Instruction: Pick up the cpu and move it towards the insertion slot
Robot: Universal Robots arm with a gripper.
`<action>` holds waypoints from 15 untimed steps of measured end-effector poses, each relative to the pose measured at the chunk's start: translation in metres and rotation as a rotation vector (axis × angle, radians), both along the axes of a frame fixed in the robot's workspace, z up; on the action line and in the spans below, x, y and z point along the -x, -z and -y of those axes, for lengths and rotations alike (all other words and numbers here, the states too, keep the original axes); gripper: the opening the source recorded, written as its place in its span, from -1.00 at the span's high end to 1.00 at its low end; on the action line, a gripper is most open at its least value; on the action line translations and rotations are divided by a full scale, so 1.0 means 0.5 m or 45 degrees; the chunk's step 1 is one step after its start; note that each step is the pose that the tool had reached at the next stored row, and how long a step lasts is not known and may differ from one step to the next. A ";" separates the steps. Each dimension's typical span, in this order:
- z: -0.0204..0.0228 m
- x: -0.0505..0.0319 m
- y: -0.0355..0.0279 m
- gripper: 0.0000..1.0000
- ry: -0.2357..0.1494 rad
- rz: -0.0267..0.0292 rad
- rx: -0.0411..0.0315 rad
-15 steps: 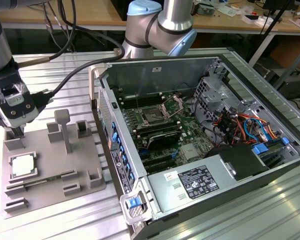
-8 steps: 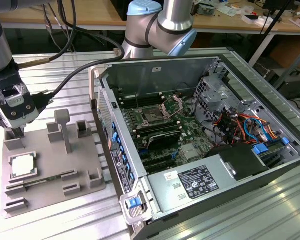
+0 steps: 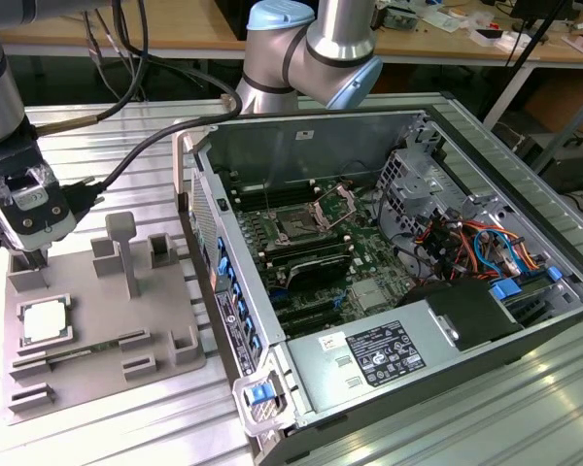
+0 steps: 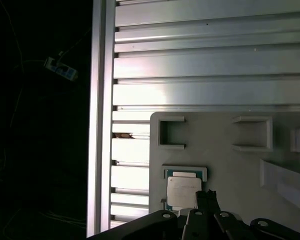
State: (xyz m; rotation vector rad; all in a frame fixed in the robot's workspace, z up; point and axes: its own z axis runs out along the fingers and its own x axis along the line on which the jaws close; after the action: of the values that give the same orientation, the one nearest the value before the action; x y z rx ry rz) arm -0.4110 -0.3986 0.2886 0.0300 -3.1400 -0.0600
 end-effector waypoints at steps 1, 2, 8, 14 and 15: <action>0.0000 0.000 0.000 0.79 0.000 0.0000 -0.0001; 0.0000 0.000 0.001 0.79 0.000 0.0001 0.0000; 0.0000 0.000 0.003 0.79 0.000 0.0000 0.0000; 0.0000 0.000 0.005 0.79 0.000 0.0000 0.0000; 0.0000 0.000 0.005 0.79 0.000 0.0001 -0.0001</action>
State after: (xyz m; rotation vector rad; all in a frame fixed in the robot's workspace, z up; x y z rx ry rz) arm -0.4110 -0.3985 0.2860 0.0299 -3.1401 -0.0600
